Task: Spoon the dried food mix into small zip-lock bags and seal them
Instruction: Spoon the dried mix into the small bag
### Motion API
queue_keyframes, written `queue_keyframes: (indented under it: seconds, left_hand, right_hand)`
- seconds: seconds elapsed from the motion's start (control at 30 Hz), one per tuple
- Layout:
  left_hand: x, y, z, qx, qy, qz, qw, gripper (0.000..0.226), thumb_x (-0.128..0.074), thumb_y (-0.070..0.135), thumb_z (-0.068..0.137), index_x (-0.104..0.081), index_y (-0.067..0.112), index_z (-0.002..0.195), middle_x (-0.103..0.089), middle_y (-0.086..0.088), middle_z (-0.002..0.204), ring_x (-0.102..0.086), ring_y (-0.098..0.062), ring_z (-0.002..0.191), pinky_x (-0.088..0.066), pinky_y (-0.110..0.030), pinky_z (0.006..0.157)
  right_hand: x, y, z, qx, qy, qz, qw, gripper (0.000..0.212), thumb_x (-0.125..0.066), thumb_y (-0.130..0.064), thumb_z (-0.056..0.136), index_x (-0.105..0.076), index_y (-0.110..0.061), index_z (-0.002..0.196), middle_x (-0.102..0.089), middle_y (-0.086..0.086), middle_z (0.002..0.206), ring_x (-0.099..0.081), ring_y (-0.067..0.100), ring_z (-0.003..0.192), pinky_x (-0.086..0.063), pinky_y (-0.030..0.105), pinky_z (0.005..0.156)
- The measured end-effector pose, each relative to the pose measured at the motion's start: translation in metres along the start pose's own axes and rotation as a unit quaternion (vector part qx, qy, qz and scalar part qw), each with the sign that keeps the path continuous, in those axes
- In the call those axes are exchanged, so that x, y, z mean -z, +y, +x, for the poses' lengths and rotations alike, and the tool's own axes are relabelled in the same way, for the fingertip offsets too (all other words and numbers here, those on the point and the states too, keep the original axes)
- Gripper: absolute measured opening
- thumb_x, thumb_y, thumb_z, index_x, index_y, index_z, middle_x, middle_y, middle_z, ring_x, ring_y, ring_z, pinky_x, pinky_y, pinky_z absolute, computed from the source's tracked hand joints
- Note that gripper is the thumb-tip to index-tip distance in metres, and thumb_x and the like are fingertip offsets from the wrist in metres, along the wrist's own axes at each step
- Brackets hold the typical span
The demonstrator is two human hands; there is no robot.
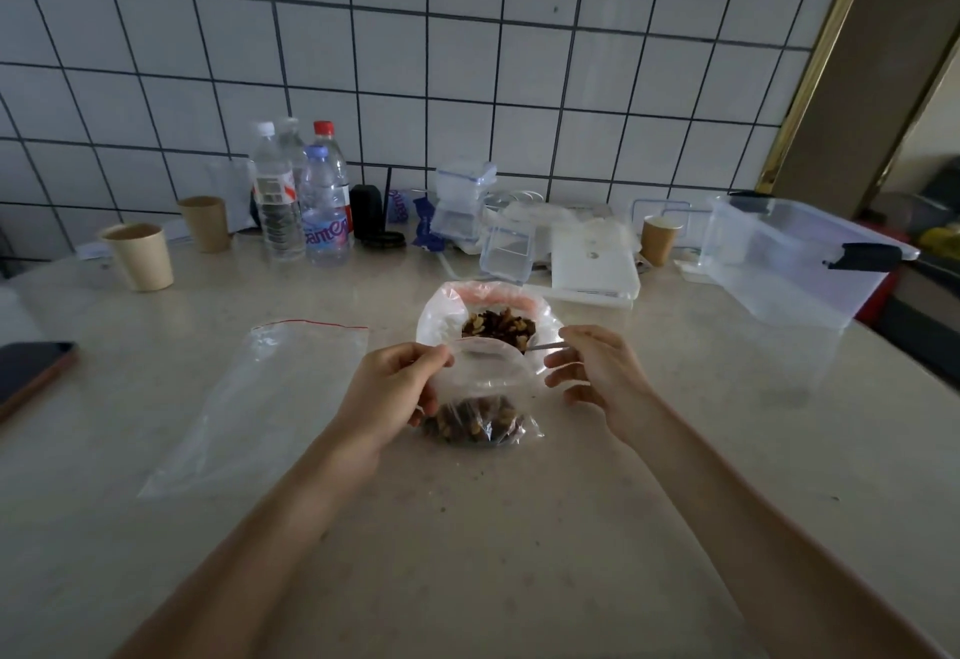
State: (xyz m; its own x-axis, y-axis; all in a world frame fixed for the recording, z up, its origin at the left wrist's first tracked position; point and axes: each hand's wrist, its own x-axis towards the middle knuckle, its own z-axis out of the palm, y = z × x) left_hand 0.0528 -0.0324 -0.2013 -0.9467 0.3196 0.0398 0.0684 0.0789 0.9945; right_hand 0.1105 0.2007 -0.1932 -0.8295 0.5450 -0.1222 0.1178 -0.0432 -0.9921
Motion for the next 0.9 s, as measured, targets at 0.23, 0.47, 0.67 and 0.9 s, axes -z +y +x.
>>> queue_keyframes:
  seconds: [0.23, 0.47, 0.67, 0.9]
  left_hand:
    - [0.003, 0.003, -0.004, 0.001, -0.006, 0.019, 1.000, 0.035, -0.060, 0.044, 0.102, -0.080, 0.018, 0.089, -0.060, -0.002, 0.055, -0.058, -0.011, 0.050, -0.042, -0.022, 0.046]
    - [0.007, 0.011, -0.005, 0.141, -0.092, -0.092, 0.981, 0.057, -0.038, 0.049, 0.108, -0.079, 0.010, 0.112, -0.073, -0.008, 0.082, -0.065, -0.012, 0.057, -0.045, -0.027, 0.053]
    - [0.015, 0.012, -0.008, 0.165, -0.166, -0.162, 0.959, 0.040, -0.071, 0.036, 0.088, -0.078, 0.010, 0.117, -0.075, -0.005, 0.097, -0.070, -0.011, 0.071, -0.051, -0.023, 0.052]
    - [0.014, 0.007, -0.010, -0.010, -0.024, 0.010, 1.000, 0.020, -0.086, 0.034, 0.080, -0.080, 0.018, 0.092, -0.078, -0.001, 0.077, -0.071, -0.010, 0.065, -0.055, -0.023, 0.057]
  right_hand:
    - [0.009, -0.012, -0.019, 0.021, 0.067, -0.043, 0.997, 0.032, -0.041, -0.040, 0.108, -0.054, -0.012, 0.114, -0.065, 0.005, 0.059, -0.059, 0.021, 0.044, -0.041, 0.028, 0.039]
    - [-0.010, -0.022, -0.046, -0.044, -0.133, -0.181, 0.973, 0.041, -0.047, -0.042, 0.105, -0.068, -0.007, 0.103, -0.070, 0.007, 0.074, -0.065, 0.021, 0.054, -0.042, 0.024, 0.041]
    - [-0.004, -0.011, -0.044, -0.127, -0.198, 0.005, 0.972, 0.027, -0.056, -0.026, 0.100, -0.073, -0.007, 0.108, -0.073, 0.012, 0.086, -0.070, 0.022, 0.064, -0.046, 0.025, 0.045]
    - [-0.005, -0.007, -0.049, -0.023, -0.201, 0.000, 0.979, 0.012, -0.069, -0.016, 0.098, -0.073, -0.009, 0.088, -0.070, 0.009, 0.078, -0.069, 0.020, 0.065, -0.052, 0.029, 0.047]
